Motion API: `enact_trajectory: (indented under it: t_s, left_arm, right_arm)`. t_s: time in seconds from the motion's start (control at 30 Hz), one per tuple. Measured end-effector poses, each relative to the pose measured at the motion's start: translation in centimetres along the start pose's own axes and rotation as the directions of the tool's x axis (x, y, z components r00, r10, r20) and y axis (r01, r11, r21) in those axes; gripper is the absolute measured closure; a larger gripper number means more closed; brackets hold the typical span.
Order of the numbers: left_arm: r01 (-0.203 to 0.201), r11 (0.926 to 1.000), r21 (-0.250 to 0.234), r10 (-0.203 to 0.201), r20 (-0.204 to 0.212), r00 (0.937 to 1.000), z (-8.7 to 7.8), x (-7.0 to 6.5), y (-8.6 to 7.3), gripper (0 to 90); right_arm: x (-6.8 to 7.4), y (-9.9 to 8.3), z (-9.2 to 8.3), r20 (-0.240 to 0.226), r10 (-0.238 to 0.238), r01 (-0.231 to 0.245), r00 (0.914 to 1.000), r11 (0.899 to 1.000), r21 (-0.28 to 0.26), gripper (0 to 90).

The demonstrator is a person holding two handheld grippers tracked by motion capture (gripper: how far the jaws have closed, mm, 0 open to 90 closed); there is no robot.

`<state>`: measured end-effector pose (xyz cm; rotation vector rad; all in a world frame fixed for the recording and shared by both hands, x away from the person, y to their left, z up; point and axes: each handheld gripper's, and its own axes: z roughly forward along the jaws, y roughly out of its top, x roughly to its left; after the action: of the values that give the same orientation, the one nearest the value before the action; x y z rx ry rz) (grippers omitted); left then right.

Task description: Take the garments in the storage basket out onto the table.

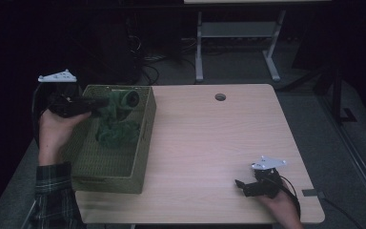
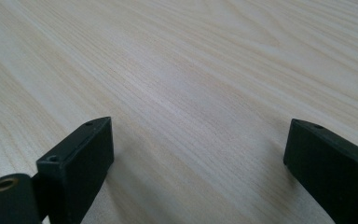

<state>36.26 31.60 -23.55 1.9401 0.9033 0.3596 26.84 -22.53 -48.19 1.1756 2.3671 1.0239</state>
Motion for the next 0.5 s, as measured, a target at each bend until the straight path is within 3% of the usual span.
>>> enact_trajectory:
  t_s: [0.27,0.5]
  left_arm:
    - [-0.023,0.9994,-0.025,0.023,0.026,0.9994,-0.5,-1.1,2.2,87.7]
    - [-0.049,0.9977,-0.046,0.053,0.082,0.9953,-0.1,-2.9,3.9,87.7]
  right_arm:
    - [0.0,0.0,0.0,0.0,0.0,0.0,1.0,1.0,0.0,8.0]
    - [0.0,0.0,0.0,0.0,0.0,0.0,1.0,1.0,0.0,8.0]
